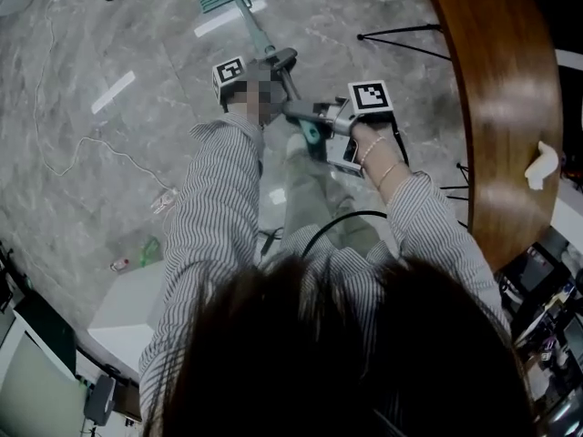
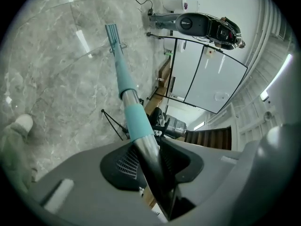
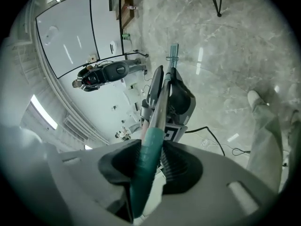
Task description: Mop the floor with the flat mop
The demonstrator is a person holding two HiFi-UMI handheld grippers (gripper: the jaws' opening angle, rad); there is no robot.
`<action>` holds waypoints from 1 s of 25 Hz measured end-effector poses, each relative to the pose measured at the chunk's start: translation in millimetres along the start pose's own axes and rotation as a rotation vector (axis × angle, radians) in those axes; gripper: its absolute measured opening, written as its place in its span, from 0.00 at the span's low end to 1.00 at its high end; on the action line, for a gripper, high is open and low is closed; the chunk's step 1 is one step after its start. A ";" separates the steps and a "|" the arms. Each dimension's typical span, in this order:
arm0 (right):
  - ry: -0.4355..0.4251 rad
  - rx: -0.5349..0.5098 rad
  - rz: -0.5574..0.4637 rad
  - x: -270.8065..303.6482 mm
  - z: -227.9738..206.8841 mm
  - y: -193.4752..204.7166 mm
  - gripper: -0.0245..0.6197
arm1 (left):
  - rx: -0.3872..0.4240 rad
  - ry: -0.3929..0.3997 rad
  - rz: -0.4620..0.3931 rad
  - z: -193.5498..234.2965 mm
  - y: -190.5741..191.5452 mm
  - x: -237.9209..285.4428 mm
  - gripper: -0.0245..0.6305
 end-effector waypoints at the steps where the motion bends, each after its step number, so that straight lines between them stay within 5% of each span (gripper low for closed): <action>1: 0.013 -0.003 0.004 -0.2 -0.4 -1.8 0.24 | 0.004 -0.003 0.006 1.1 -1.4 1.6 0.24; 12: 0.060 -0.043 0.063 -15.0 -23.1 11.0 0.23 | -0.008 -0.028 0.013 18.7 22.3 2.7 0.21; 25: 0.093 -0.109 0.227 -80.5 -100.3 106.0 0.24 | -0.080 0.016 -0.006 73.3 151.7 -21.2 0.18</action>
Point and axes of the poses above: the fingertips, and each gripper's own axes: x forward along the fingers, z to its left, y out of its underside, the point moved 3 cm from there along -x, backward along the fingers, and after that the axes turned 3 degrees about z, right-handed, at the moved point
